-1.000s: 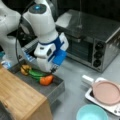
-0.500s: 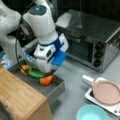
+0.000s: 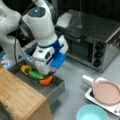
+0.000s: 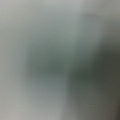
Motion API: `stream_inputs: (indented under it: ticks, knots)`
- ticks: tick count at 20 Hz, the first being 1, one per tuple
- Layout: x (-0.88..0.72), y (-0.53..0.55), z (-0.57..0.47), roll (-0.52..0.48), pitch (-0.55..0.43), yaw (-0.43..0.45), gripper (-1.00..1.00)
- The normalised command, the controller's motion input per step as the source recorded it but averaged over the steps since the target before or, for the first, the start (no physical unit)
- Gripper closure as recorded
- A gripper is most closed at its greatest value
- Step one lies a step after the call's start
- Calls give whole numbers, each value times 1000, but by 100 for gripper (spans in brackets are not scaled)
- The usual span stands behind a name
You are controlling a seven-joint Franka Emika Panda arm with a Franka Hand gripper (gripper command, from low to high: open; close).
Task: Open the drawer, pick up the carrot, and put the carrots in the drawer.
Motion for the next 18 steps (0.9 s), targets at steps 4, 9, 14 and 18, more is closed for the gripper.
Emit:
stream_inputs:
  ticks: [4,9,14,18]
  knots:
    - [213,-235,78,-45,96,145,-100]
    - [225,-234,62,-43,90,163,-100]
    - [219,-236,63,-44,78,156,-100]
    - [192,-275,91,-47,79,160,-100]
